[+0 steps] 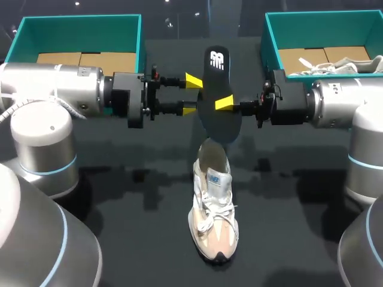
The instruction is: Take the shoe out of the shoebox, open the shoe tongue, remove and reinsert the insole, then place the shoe into the shoebox
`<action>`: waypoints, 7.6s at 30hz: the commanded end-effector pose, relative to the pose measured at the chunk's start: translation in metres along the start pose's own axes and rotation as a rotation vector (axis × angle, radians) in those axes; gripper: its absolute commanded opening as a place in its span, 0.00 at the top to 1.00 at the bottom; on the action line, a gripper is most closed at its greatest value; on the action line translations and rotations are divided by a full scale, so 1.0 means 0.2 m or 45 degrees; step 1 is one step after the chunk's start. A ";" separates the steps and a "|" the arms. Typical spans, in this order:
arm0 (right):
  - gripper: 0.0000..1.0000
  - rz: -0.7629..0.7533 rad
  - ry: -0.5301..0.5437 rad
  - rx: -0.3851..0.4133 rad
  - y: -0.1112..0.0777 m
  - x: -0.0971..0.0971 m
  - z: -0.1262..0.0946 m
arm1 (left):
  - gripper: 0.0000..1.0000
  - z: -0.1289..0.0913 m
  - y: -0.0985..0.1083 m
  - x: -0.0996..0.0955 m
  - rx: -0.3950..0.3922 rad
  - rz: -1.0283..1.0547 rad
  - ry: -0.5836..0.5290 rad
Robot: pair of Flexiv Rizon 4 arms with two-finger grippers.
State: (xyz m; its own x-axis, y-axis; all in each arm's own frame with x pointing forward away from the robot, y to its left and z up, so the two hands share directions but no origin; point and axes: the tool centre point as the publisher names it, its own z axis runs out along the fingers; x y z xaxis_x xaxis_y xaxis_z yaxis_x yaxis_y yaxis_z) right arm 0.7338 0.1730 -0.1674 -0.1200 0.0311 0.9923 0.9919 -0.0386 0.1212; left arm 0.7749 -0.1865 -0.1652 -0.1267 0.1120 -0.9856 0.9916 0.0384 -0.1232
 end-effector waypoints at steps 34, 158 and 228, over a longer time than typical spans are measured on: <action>1.00 -0.220 -0.008 -0.084 0.12 -0.01 -0.11 | 0.00 -0.31 0.01 0.10 -0.264 -0.715 0.493; 1.00 -1.026 0.265 -0.181 0.11 -0.49 0.04 | 0.00 -0.03 -0.12 1.02 -0.778 -1.530 1.020; 1.00 -1.098 0.105 -0.152 -0.13 -0.76 0.10 | 0.00 -0.03 -0.12 1.03 -0.778 -1.560 1.020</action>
State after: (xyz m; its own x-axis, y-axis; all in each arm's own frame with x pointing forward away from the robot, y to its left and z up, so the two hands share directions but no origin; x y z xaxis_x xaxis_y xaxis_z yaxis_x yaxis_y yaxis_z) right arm 0.7318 0.1856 -0.3181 -0.8375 0.0217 0.5460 0.5377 -0.1446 0.8306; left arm 0.7253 -0.1582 -0.3638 -0.9838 0.1787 0.0102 0.1490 0.8491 -0.5068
